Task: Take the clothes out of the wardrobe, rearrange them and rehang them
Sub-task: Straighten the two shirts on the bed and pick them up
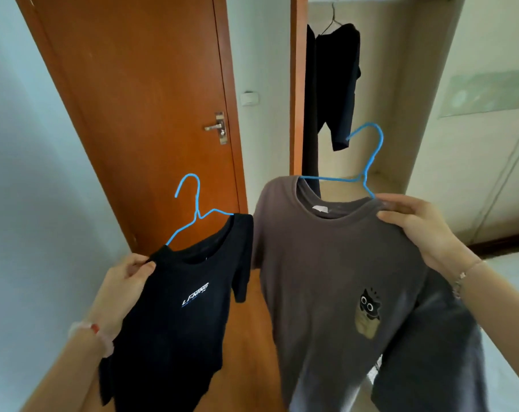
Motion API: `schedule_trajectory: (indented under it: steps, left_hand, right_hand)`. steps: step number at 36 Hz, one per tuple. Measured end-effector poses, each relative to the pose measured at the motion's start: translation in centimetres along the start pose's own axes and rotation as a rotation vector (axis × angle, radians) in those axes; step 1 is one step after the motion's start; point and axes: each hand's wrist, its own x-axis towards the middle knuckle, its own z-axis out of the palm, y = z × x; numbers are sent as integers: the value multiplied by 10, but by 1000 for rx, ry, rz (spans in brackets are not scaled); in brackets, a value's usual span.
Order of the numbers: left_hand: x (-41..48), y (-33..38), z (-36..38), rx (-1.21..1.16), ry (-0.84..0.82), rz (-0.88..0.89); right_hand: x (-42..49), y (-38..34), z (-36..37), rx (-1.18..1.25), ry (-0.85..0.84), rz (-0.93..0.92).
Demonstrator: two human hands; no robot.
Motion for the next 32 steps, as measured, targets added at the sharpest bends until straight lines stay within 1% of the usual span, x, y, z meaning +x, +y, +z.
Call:
schedule_trajectory:
  steps: [5, 8, 11, 15, 18, 25, 32]
  left_hand:
    - [67, -4, 32, 52, 4, 17]
    - [112, 5, 59, 69, 1, 53]
    - [164, 24, 88, 78, 0, 71]
    - [220, 55, 131, 85, -76, 121]
    - [254, 72, 164, 46, -133, 149]
    - [326, 92, 248, -108, -305, 121]
    - [421, 108, 330, -205, -457, 151]
  right_hand:
    - [66, 30, 25, -19, -16, 90]
    - [114, 39, 34, -39, -38, 121]
    - [169, 40, 35, -74, -21, 140]
    - [238, 29, 31, -56, -9, 147]
    - [281, 29, 28, -62, 56, 125]
    - [348, 47, 27, -394, 182, 14]
    - [409, 74, 28, -578, 304, 59]
